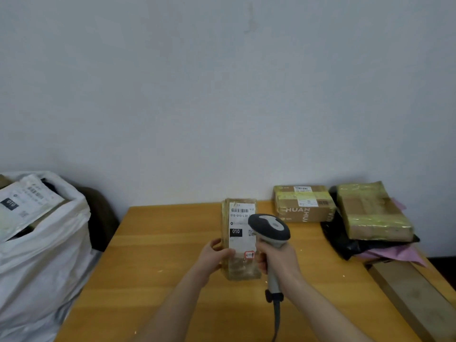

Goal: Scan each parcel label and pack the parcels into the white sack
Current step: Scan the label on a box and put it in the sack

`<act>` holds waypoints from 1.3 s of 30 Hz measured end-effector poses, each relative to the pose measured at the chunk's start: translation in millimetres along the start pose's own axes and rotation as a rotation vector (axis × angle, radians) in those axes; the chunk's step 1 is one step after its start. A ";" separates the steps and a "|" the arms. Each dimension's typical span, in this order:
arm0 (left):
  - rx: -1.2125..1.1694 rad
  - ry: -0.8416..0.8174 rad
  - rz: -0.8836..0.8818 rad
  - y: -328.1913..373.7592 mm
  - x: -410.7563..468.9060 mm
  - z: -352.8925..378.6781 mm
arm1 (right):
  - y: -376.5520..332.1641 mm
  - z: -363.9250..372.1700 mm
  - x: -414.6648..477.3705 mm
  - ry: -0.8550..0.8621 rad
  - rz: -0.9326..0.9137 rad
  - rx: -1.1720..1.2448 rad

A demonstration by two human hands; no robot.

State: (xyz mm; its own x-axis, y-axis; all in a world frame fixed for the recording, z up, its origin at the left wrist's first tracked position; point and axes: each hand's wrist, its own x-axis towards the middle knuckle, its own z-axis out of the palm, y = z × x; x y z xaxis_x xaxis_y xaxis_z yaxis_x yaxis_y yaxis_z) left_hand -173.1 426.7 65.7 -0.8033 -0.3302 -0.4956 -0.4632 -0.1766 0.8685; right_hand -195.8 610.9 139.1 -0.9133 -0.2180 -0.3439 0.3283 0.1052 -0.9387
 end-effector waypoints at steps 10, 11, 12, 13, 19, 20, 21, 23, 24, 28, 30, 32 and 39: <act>0.047 0.069 0.018 -16.0 -4.4 7.3 | -9.6 -2.0 -25.0 -0.026 0.092 0.049; 0.047 0.070 0.016 -16.3 -3.6 6.3 | -10.5 -1.9 -25.1 -0.026 0.098 0.049; 0.051 0.066 0.012 -18.4 -5.1 9.2 | -9.4 -5.8 -27.8 -0.021 0.105 0.048; 0.047 0.071 0.013 -19.1 -4.6 9.0 | -9.8 -6.2 -27.9 -0.021 0.108 0.044; 0.036 0.088 0.004 -17.4 -11.8 9.8 | -9.5 -6.4 -26.5 -0.049 0.086 0.039; 0.033 0.097 0.003 -15.3 -14.9 9.2 | -10.6 -5.3 -25.0 -0.056 0.080 0.045; 0.027 0.110 0.001 -13.3 -18.1 7.3 | -12.3 -3.2 -22.8 -0.066 0.075 0.051; 0.015 0.145 0.001 -8.8 -26.3 -0.7 | -16.2 4.0 -17.6 -0.089 0.070 0.056; 0.008 0.167 0.004 -6.7 -31.6 -6.5 | -18.5 9.6 -14.9 -0.108 0.065 0.055; -0.064 0.294 0.032 4.0 -61.3 -39.5 | -30.1 49.0 -8.7 -0.239 0.038 0.049; -0.107 0.369 0.055 10.6 -79.7 -60.7 | -39.3 77.9 -10.0 -0.315 0.037 0.059; -0.146 0.438 0.078 17.9 -98.1 -86.2 | -50.0 111.4 -15.4 -0.385 0.040 0.054; -0.197 0.602 0.187 45.4 -144.2 -204.1 | -79.4 235.6 -48.9 -0.536 0.036 0.064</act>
State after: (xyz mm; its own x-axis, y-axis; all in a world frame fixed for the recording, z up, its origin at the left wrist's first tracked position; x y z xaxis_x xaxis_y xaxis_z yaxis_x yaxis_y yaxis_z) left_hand -1.9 277.1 178.9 -0.4874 -0.8226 -0.2929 -0.2129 -0.2133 0.9535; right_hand -120.5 384.6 224.7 -0.6556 -0.6817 -0.3247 0.3864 0.0665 -0.9199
